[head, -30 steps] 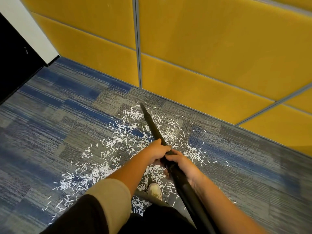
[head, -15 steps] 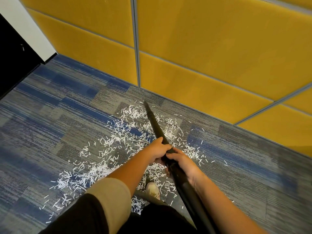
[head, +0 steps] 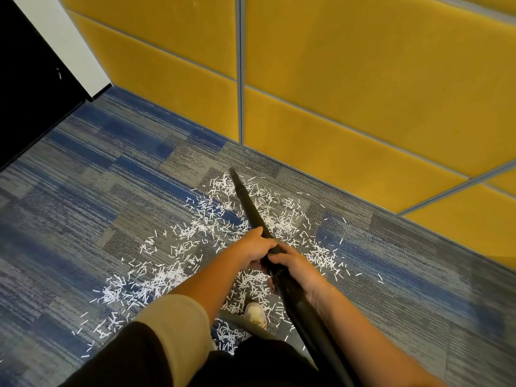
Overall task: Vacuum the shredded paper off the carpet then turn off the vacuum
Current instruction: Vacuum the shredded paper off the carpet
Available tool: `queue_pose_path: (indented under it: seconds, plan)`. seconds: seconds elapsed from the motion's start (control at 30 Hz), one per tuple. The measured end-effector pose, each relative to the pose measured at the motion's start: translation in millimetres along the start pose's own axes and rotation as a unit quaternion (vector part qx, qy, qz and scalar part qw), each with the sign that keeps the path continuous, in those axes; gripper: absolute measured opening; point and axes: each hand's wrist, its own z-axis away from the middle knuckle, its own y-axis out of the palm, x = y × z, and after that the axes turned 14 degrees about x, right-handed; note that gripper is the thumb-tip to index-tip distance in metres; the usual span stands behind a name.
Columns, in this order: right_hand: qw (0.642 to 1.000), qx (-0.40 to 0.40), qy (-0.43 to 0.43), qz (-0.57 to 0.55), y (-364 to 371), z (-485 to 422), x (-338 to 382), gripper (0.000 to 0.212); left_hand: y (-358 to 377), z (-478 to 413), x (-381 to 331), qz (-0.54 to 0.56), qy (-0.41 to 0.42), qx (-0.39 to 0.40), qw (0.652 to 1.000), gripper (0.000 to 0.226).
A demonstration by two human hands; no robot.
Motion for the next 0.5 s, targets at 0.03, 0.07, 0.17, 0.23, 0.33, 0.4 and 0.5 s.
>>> queue_pose_path:
  seconds: [0.03, 0.07, 0.17, 0.23, 0.33, 0.4, 0.5]
  plan:
    - [1.000, 0.000, 0.001, 0.001, 0.2, 0.1, 0.5, 0.030, -0.1, -0.2, 0.0, -0.001, -0.001, -0.004, 1.000, 0.045]
    - [1.000, 0.002, -0.001, -0.001, -0.1, 0.9, 1.0, 0.029, 0.4, -0.8, -0.2, -0.005, -0.002, -0.007, 1.000, 0.044]
    - [1.000, 0.000, -0.009, -0.012, -3.8, 4.5, 1.9, 0.025, 4.9, -3.7, -3.5, -0.022, -0.001, -0.008, 1.000, 0.039]
    - [1.000, -0.009, -0.015, -0.022, -7.5, 7.0, 2.3, 0.021, 9.1, -6.2, -6.5, -0.026, 0.000, -0.006, 1.000, 0.041]
    - [0.999, -0.023, -0.021, -0.037, -15.0, 11.8, 4.6, 0.018, 17.8, -9.3, -12.8, -0.026, -0.001, 0.004, 1.000, 0.047]
    - [0.999, -0.026, -0.025, -0.041, -19.9, 15.2, 6.5, 0.019, 23.1, -14.4, -15.7, -0.020, -0.001, 0.014, 1.000, 0.049]
    - [0.998, -0.036, -0.028, -0.041, -26.2, 18.8, 7.2, 0.021, 30.4, -17.3, -20.8, -0.018, 0.002, 0.022, 1.000, 0.048]
